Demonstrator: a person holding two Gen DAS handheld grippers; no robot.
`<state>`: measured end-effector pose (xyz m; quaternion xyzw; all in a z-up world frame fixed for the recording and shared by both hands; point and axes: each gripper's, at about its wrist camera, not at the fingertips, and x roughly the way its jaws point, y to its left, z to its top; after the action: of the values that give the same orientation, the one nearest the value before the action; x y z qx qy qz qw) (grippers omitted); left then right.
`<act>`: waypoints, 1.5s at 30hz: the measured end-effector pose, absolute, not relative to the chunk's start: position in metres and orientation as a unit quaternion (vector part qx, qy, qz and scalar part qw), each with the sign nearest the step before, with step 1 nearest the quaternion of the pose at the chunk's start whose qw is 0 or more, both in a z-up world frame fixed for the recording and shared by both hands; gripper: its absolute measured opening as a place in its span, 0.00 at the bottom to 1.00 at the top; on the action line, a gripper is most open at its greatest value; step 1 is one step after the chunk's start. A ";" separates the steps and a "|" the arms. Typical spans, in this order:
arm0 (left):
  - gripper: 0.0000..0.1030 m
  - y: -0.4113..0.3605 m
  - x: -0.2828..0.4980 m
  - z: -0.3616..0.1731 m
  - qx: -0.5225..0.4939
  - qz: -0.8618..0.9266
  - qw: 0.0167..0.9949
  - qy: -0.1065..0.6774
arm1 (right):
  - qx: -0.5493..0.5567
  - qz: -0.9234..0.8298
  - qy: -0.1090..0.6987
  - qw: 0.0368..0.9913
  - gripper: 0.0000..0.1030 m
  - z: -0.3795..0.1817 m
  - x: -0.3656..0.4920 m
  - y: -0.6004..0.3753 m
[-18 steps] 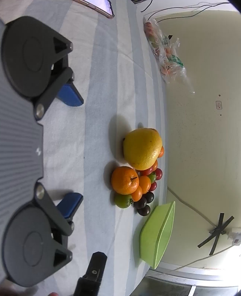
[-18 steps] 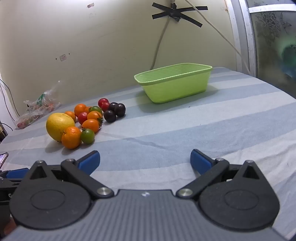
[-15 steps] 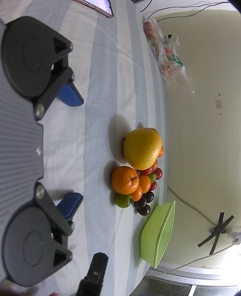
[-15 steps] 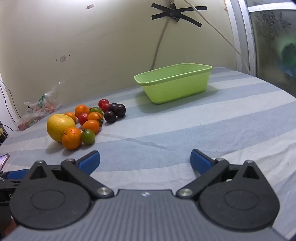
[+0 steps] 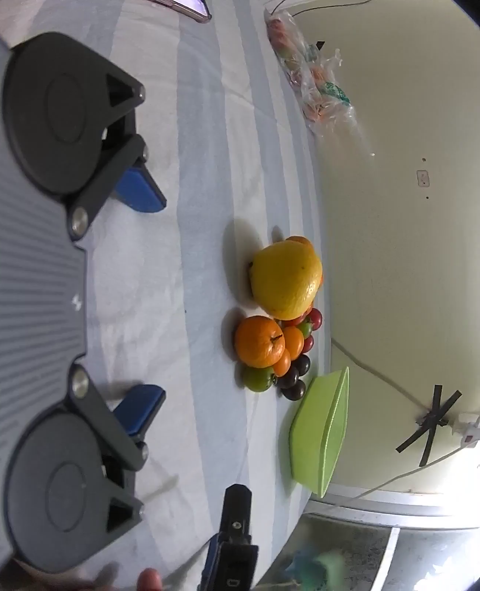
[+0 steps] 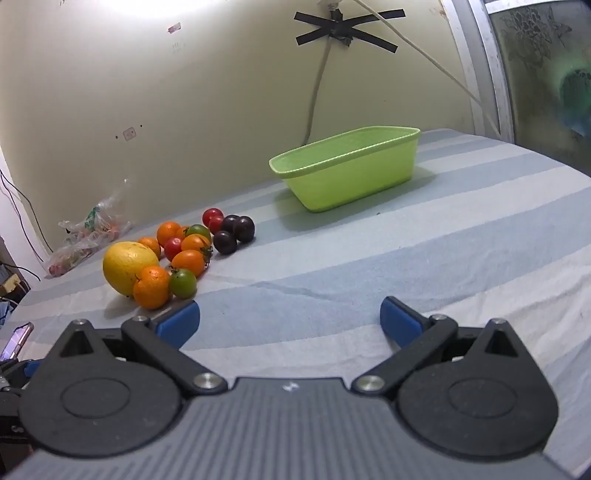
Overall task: Organize fruits
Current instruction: 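Move both tools toward the fruit pile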
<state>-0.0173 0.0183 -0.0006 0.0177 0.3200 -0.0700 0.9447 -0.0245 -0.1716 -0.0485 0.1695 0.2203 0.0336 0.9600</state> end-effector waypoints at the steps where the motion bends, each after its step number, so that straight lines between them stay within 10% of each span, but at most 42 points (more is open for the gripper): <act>1: 1.00 0.021 -0.017 0.000 0.009 -0.071 0.945 0.319 | 0.168 0.033 0.220 0.960 1.00 -0.048 -0.025 -0.171; 45: 1.00 0.087 0.009 0.004 -0.088 -0.044 0.946 0.310 | 0.036 0.096 0.256 0.961 1.00 -0.042 -0.004 -0.125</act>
<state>0.0090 0.0866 0.0041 -0.0880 0.3102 -0.0436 0.9456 -0.0041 -0.1252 -0.0421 0.0355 0.2561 0.0960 0.9612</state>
